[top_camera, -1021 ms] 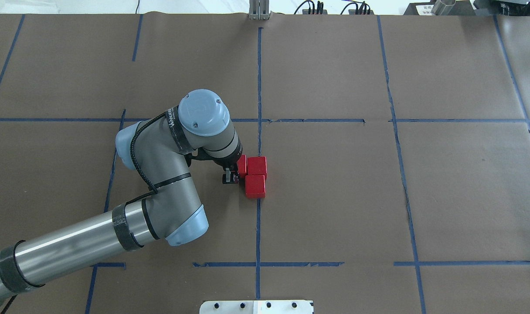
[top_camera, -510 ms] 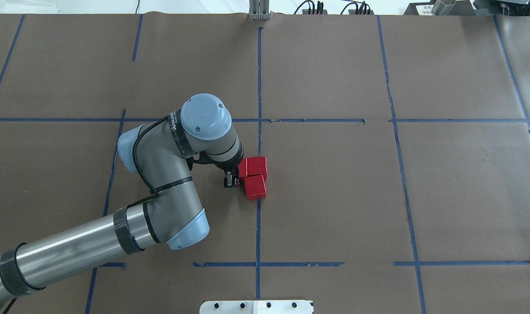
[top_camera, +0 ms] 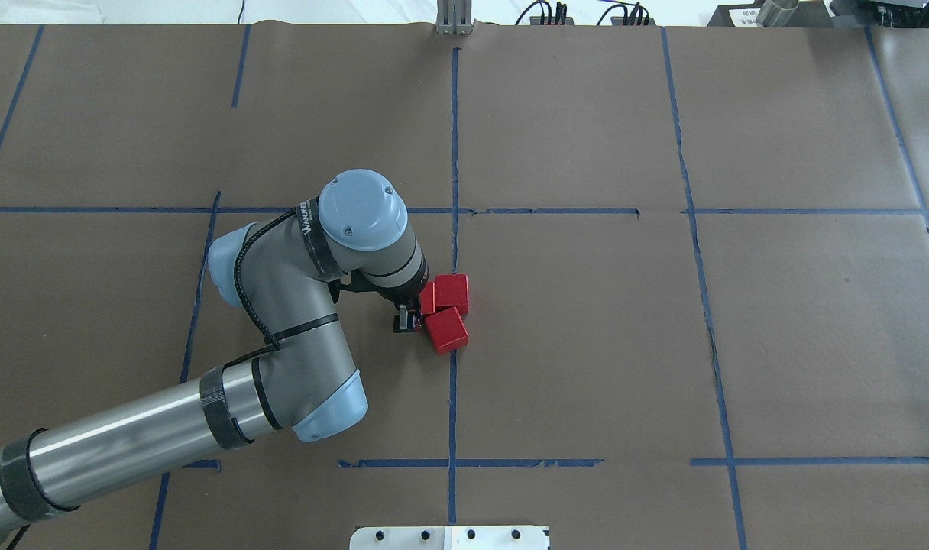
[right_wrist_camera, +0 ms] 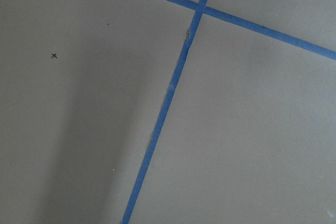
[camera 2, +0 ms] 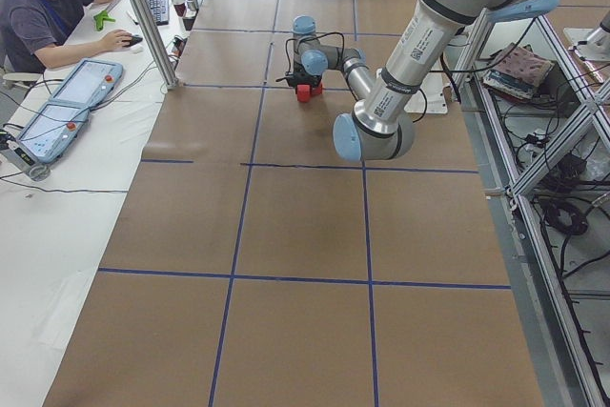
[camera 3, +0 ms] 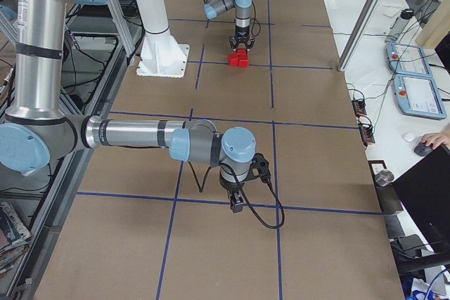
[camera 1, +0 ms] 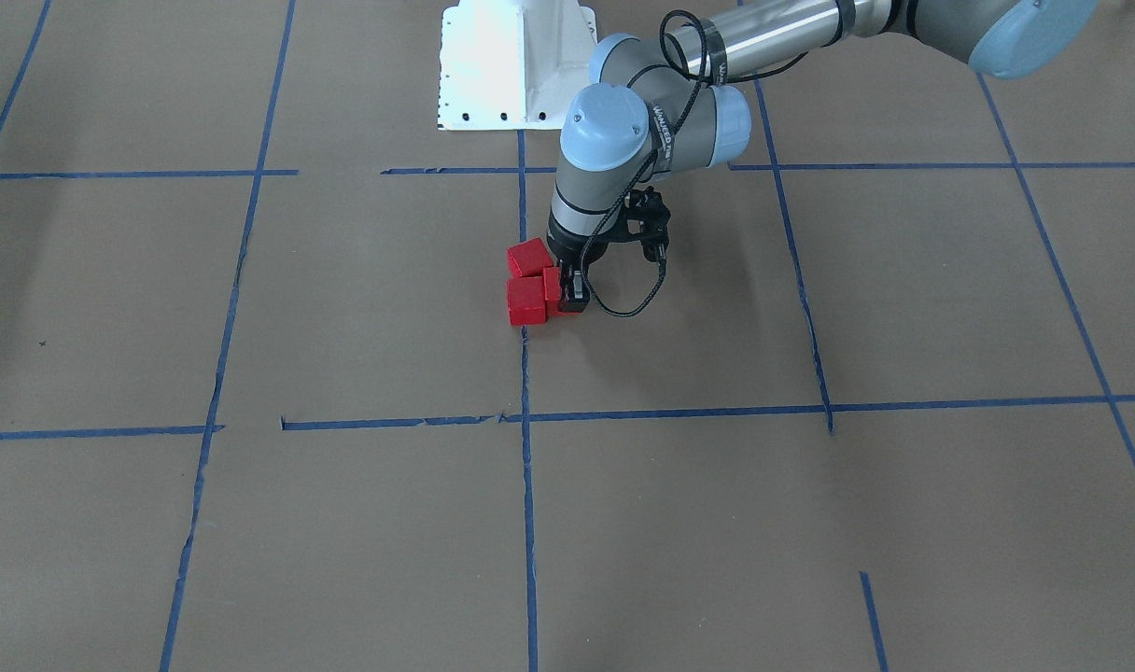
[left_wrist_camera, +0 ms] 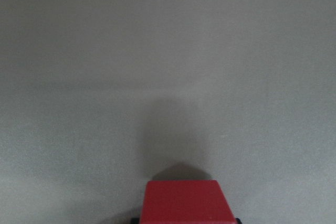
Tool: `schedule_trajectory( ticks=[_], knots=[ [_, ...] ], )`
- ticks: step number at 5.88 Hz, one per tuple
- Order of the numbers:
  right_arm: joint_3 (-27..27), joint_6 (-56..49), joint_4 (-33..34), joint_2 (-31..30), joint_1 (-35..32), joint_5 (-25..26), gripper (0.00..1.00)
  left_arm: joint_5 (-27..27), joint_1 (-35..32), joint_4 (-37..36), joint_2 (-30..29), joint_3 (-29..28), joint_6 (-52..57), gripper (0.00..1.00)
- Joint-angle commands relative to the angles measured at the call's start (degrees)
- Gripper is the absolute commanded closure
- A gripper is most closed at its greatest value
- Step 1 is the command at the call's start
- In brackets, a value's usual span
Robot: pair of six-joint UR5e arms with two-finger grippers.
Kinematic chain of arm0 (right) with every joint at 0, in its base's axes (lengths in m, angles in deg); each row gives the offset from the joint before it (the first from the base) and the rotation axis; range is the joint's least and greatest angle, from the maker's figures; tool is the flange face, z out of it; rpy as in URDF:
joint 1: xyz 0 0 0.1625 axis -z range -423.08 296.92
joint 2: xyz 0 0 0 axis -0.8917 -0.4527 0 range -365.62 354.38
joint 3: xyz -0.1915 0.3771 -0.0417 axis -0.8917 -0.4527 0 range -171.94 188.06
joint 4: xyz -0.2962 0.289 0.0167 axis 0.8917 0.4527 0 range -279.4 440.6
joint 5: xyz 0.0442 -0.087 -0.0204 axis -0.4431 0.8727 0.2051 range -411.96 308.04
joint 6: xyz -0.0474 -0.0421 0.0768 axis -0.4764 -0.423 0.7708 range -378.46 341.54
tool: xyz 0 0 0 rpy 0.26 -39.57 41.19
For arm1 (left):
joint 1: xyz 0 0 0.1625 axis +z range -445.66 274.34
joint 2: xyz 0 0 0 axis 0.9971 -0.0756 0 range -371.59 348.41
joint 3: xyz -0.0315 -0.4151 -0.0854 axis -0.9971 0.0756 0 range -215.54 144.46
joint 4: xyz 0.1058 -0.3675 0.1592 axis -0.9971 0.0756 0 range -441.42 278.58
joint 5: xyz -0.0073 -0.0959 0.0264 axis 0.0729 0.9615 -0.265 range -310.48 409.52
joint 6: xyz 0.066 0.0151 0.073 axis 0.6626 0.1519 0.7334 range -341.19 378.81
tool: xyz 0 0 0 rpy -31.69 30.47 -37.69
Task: Form red blocks into L shape at center
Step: 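Place the cube beside the farther cube of the pair, adjusting position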
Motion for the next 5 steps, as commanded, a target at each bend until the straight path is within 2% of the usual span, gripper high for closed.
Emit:
schedule_trajectory(
  ticks=[1,5],
  knots=[
    [0.0,0.0,0.0,0.0,0.0,0.0,0.0,0.02,-1.55,0.03,-0.03,0.03,0.25,0.87],
    [0.0,0.0,0.0,0.0,0.0,0.0,0.0,0.2,-1.21,-0.06,-0.12,-0.06,0.42,0.84]
  ],
)
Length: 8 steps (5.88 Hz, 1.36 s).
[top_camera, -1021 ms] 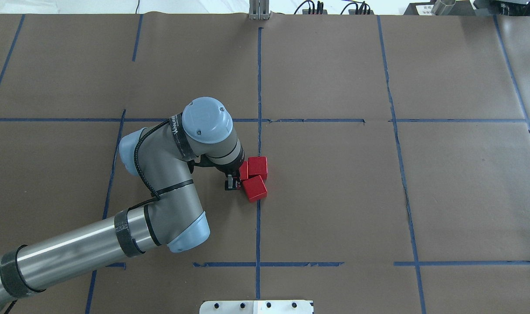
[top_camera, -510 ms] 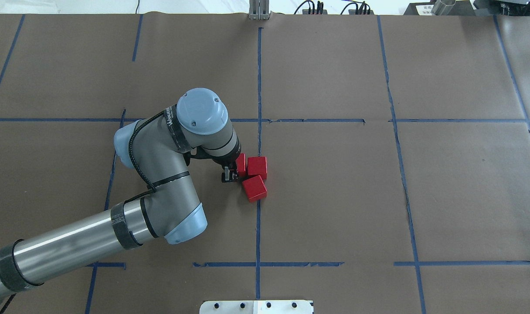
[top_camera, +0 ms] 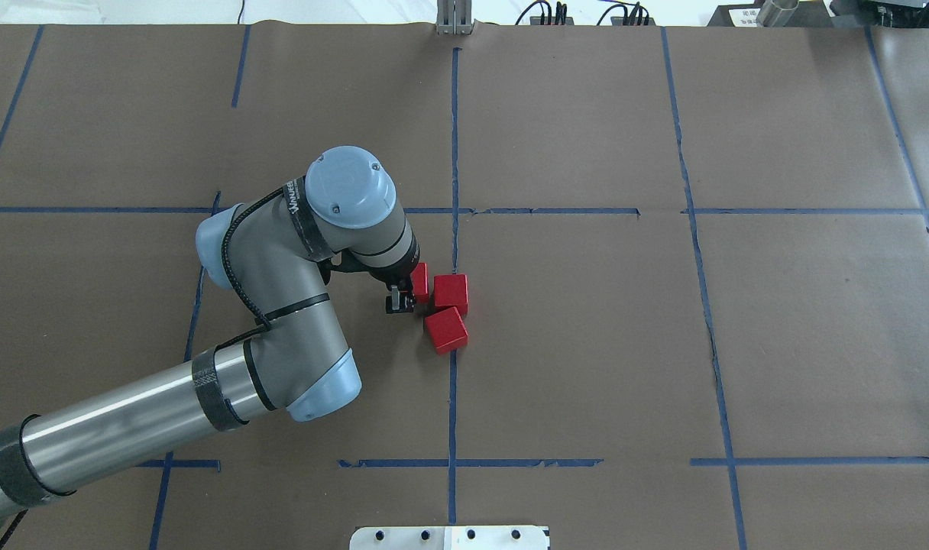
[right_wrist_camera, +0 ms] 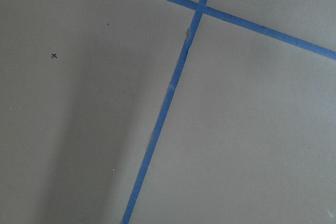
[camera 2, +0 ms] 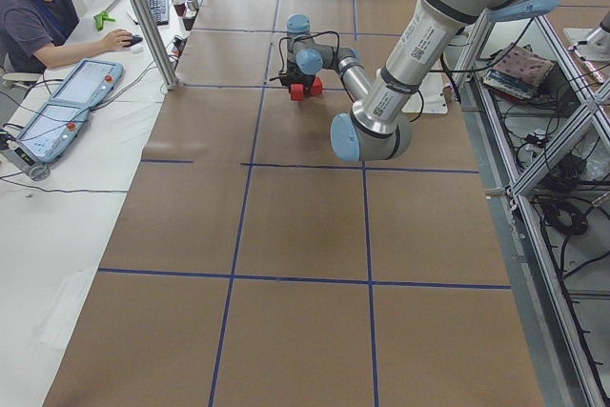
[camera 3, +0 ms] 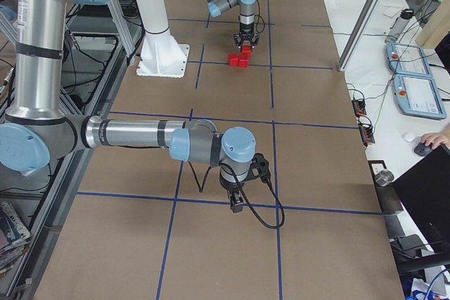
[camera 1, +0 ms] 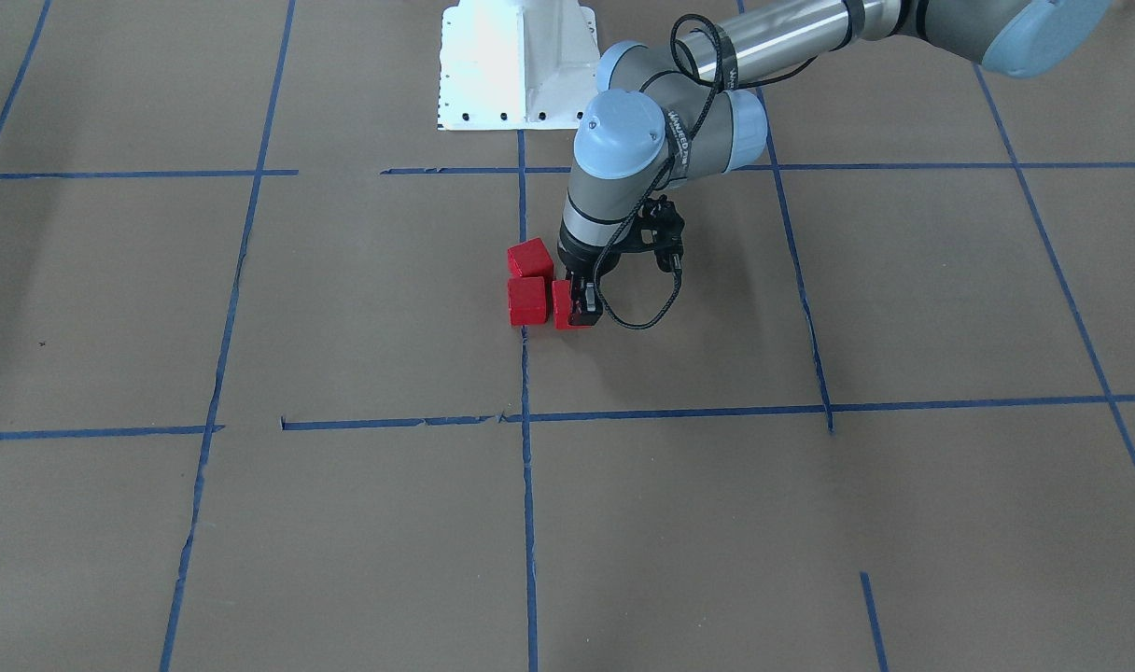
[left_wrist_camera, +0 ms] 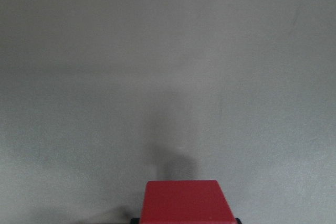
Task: Form red blocks into L shape at center
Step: 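Place the cube beside the farther cube of the pair, adjusting position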
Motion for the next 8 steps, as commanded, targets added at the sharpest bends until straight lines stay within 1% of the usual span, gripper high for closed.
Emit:
schedule_trajectory(
  ticks=[1,3,4,5,6,8],
  knots=[
    [0.0,0.0,0.0,0.0,0.0,0.0,0.0,-0.06,0.89,0.0,-0.05,0.0,0.24,0.83],
    [-0.09,0.0,0.0,0.0,0.0,0.0,0.0,-0.06,1.24,0.0,0.03,0.0,0.24,0.83],
    [0.0,0.0,0.0,0.09,0.0,0.0,0.0,0.11,1.68,0.26,0.12,0.0,3.46,0.01],
    [0.0,0.0,0.0,0.09,0.0,0.0,0.0,0.29,2.2,0.35,0.21,0.26,11.41,0.0],
    [0.0,0.0,0.0,0.09,0.0,0.0,0.0,0.38,1.69,-0.08,0.3,0.52,11.58,0.0],
    [0.09,0.09,0.0,0.09,0.0,0.0,0.0,6.59,-1.29,-0.79,0.47,2.35,11.93,0.0]
  ],
)
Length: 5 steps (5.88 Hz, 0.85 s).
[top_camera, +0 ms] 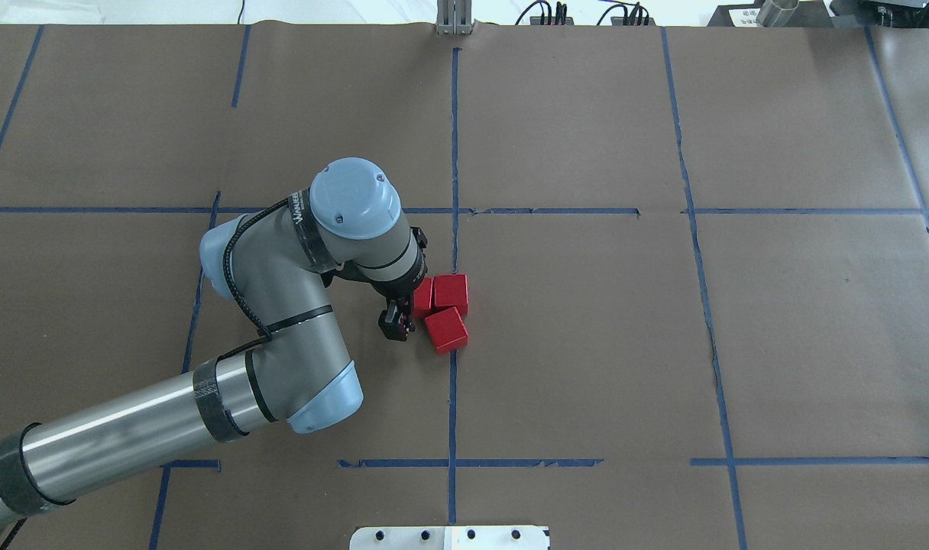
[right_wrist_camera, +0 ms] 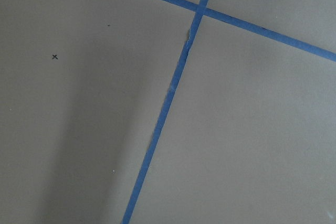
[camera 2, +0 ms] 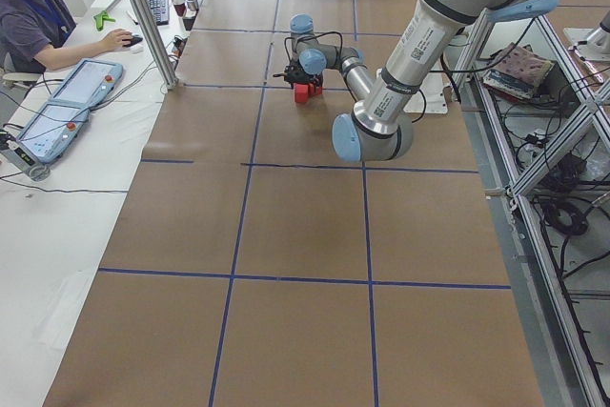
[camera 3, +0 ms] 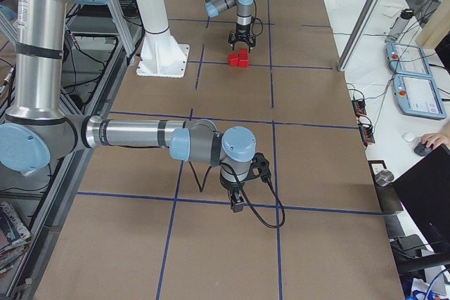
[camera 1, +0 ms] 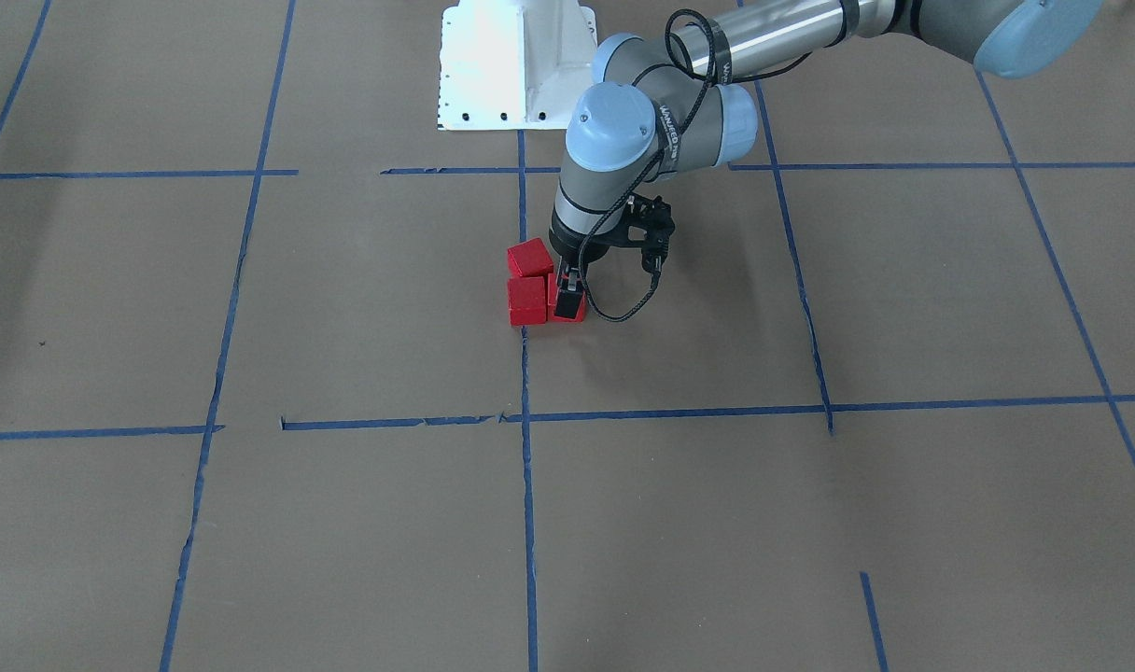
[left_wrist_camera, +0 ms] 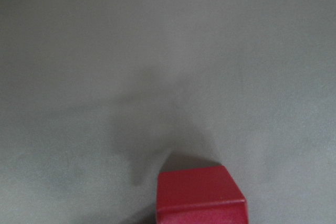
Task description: Form red blocks into L shape at center
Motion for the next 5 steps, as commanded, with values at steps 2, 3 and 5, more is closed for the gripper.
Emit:
schedule_trajectory(
  ticks=[2,3,5],
  knots=[
    [0.03,0.33,0.0,0.09,0.0,0.0,0.0,8.52,-7.24,-5.68,3.17,7.98,12.77,0.0],
    [0.03,0.51,0.0,0.09,0.0,0.0,0.0,10.29,-10.14,-8.06,5.45,9.5,22.79,0.0],
    [0.03,0.77,0.0,0.0,0.0,0.0,0.0,15.47,-16.99,-8.17,11.86,11.88,42.91,0.0]
  ],
)
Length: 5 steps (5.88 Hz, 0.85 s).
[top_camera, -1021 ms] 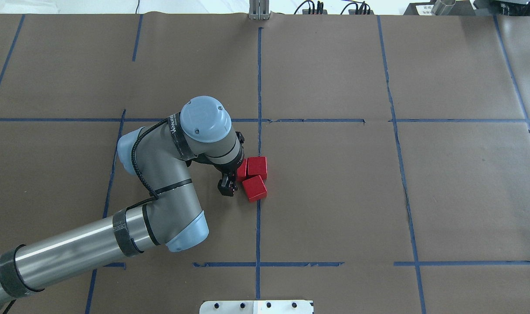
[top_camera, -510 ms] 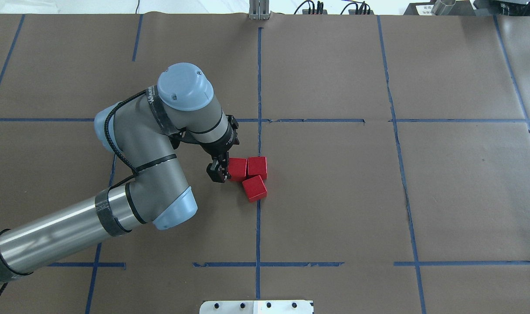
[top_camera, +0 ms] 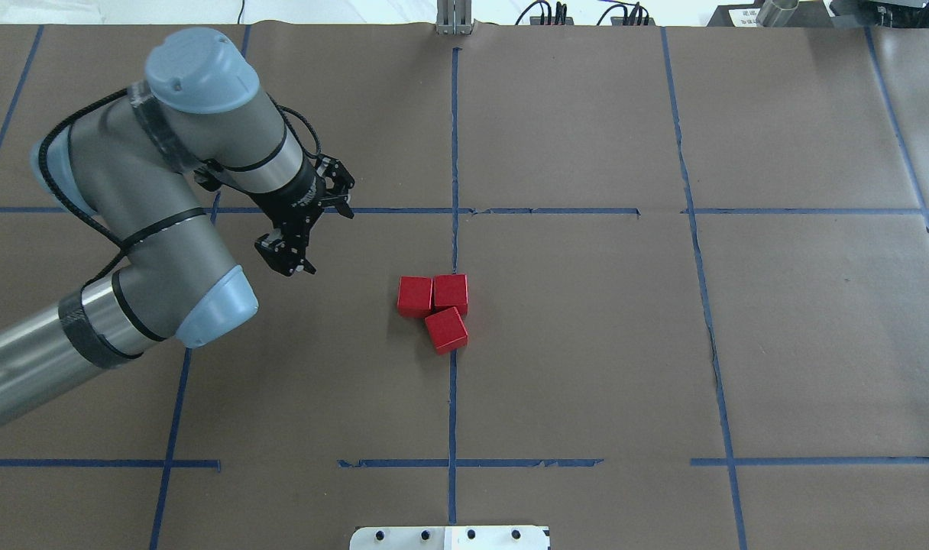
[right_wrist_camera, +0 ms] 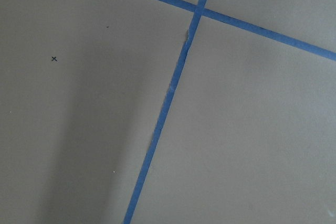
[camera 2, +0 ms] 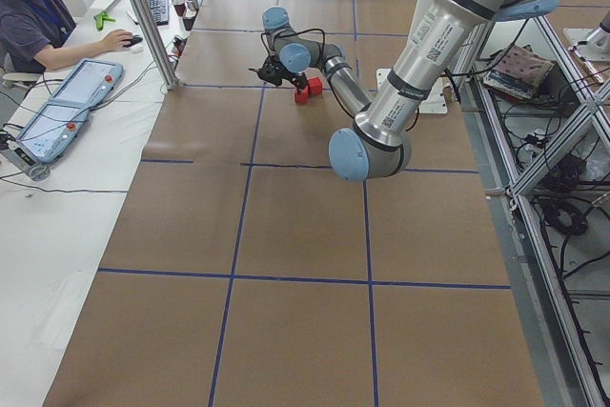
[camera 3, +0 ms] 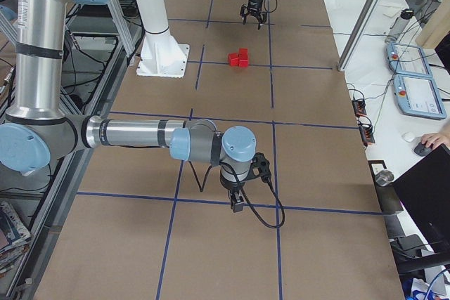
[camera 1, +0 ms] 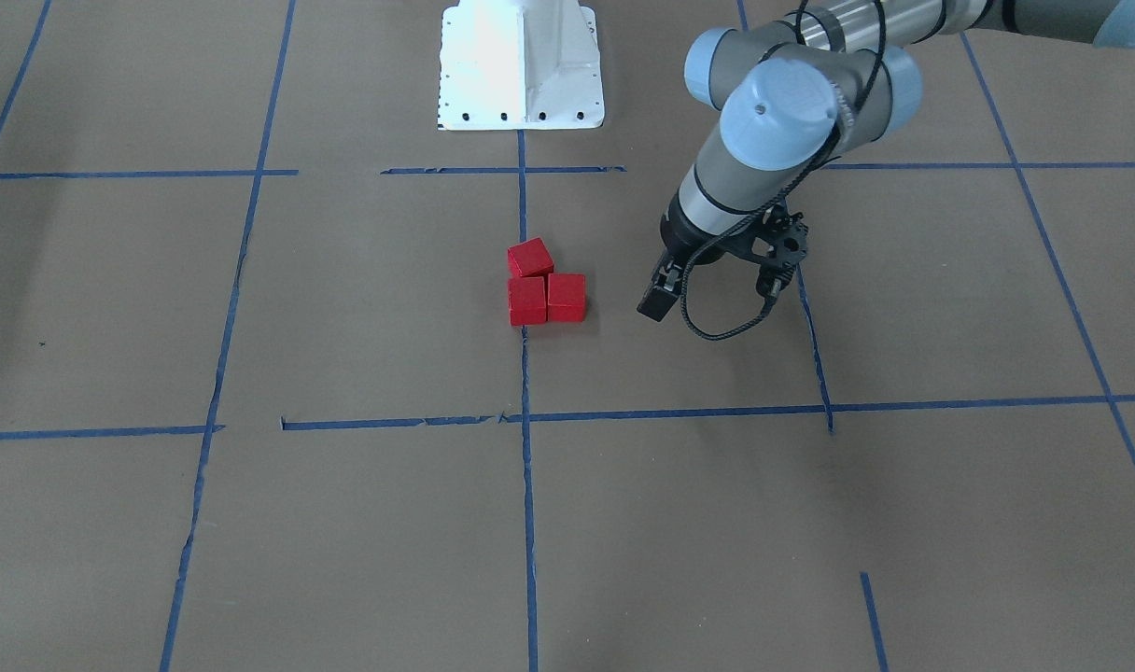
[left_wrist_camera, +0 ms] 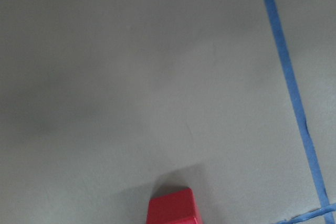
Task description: Form red blocks into L shape at center
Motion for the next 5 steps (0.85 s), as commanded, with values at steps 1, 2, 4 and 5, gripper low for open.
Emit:
schedule_trajectory(
  ticks=[1,2,4,5],
  knots=[
    [0.09,0.13,0.04,-0.03,0.0,-0.09,0.0,2.81,-5.76,-0.13,4.41,1.26,18.39,0.0],
    [0.18,0.13,0.04,-0.03,0.0,-0.26,0.0,2.72,-8.39,-0.04,6.95,1.35,26.74,0.0],
    [0.0,0.39,0.04,-0.03,0.0,-0.26,0.0,2.55,-14.71,-0.3,11.42,-0.05,48.91,0.0],
    [-0.09,2.04,0.13,0.15,0.0,-0.26,0.0,2.63,-18.66,-0.22,14.15,-1.7,61.67,0.0]
  ],
)
